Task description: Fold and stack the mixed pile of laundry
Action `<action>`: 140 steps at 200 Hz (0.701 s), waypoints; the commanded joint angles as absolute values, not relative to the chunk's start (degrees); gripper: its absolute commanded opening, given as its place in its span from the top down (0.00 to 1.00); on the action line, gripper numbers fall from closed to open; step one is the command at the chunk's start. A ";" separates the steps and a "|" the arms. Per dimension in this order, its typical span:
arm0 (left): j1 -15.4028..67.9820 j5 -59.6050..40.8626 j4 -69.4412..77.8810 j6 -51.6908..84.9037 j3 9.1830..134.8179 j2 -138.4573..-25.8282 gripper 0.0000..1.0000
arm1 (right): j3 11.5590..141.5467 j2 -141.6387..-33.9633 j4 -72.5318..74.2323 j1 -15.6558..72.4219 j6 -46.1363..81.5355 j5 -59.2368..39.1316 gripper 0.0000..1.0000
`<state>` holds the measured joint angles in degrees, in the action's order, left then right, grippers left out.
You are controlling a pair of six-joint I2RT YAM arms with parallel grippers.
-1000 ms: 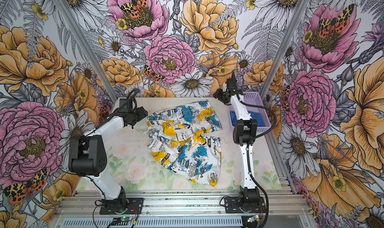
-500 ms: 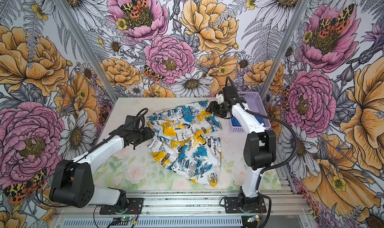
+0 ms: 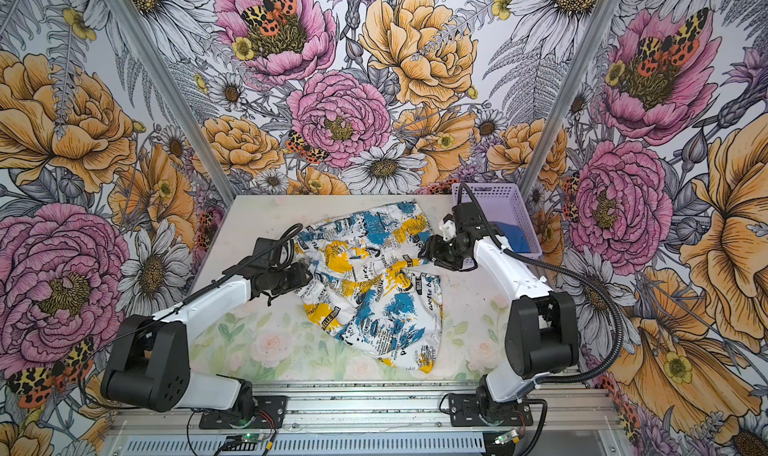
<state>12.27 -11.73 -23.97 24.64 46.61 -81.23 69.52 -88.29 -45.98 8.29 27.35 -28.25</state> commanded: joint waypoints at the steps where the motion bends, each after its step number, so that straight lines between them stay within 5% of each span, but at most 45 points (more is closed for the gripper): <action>1: 12.72 -13.72 -22.58 23.15 44.51 -80.33 0.54 | 67.09 -85.08 -45.44 8.17 27.85 -28.74 0.38; 140: 17.33 -10.89 -28.49 33.91 34.24 -68.76 1.00 | 46.23 -76.59 -44.01 11.60 35.35 -17.70 0.42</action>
